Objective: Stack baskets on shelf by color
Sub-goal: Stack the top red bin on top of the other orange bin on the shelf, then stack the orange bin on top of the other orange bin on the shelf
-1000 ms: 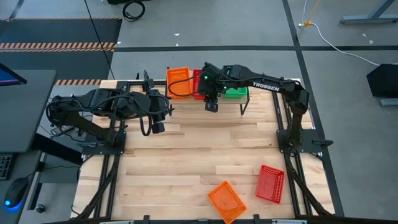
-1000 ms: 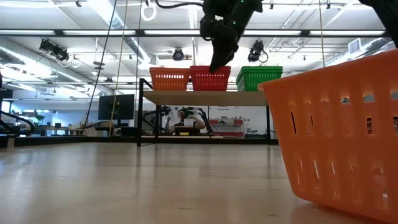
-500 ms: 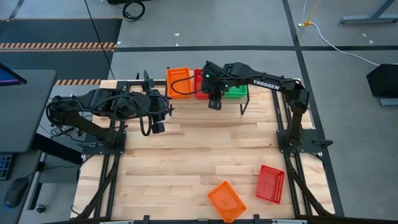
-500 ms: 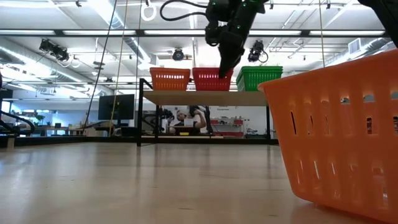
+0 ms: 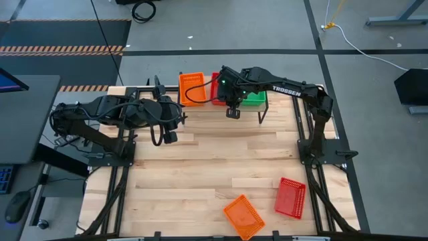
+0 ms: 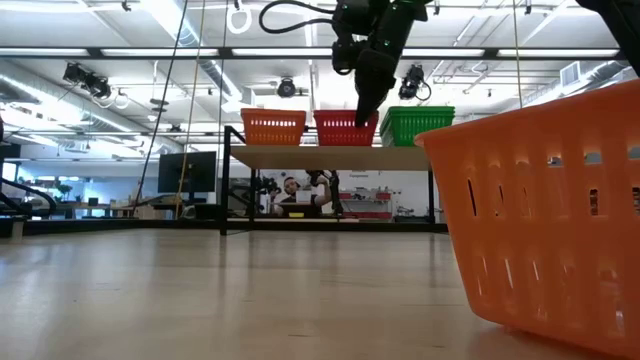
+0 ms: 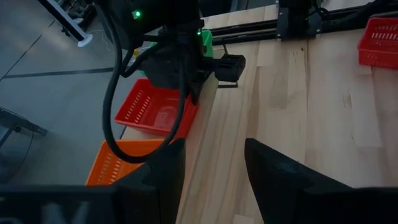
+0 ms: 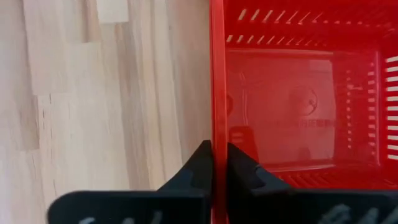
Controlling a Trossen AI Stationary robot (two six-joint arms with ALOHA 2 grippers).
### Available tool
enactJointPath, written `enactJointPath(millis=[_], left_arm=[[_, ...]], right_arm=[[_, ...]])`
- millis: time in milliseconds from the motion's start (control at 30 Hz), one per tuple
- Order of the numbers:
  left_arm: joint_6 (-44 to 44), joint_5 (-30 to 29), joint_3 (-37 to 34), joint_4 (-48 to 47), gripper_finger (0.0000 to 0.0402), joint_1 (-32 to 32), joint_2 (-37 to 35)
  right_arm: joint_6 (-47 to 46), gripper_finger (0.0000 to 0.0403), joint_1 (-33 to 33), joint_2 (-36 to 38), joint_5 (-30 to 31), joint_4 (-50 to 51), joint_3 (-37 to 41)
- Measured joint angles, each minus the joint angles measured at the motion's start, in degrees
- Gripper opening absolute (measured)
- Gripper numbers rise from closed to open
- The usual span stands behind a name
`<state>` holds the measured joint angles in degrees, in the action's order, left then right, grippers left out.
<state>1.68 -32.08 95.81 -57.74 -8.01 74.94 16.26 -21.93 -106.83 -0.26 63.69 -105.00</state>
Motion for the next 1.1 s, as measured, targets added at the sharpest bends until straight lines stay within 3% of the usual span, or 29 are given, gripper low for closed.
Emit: enactJointPath(millis=[367,667,1100], left_arm=[[0.0,0.0,0.0,-0.1,0.0173,-1.9,0.0],[-1.2,0.0,0.0,-0.4,0.0172,-2.3,0.0],[-1.5,-0.1,-0.2,-1.9,0.0174,-1.7,0.1]], right_arm=[[1.5,0.0110,0.0,0.0,-0.8,1.0,0.0],[3.7,0.0115,0.4,0.5,-0.6,0.7,0.0],[0.3,0.0125,4.9,10.7,-1.8,0.9,0.0]])
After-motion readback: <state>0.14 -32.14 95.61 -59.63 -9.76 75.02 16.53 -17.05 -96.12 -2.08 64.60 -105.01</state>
